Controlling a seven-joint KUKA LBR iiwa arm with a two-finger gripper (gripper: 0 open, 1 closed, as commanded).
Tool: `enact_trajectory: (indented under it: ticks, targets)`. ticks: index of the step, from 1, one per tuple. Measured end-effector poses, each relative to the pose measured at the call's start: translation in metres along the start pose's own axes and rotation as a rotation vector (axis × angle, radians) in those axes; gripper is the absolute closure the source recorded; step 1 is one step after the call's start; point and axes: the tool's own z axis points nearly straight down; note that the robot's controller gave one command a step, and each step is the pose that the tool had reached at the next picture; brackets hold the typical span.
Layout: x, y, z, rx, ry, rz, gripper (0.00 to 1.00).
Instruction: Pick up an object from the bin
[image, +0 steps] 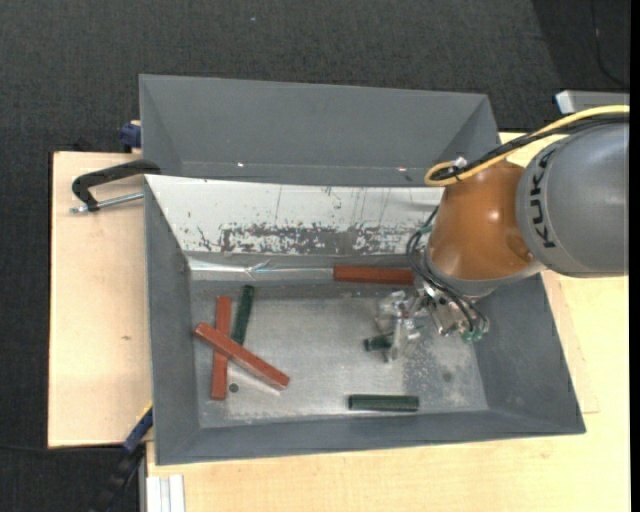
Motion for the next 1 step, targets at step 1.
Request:
enact_trajectory:
  ticks: [1]
  targets:
    - [0.0063,-0.0044,-0.1715,0.0,-0.002,-0.004,1.0]
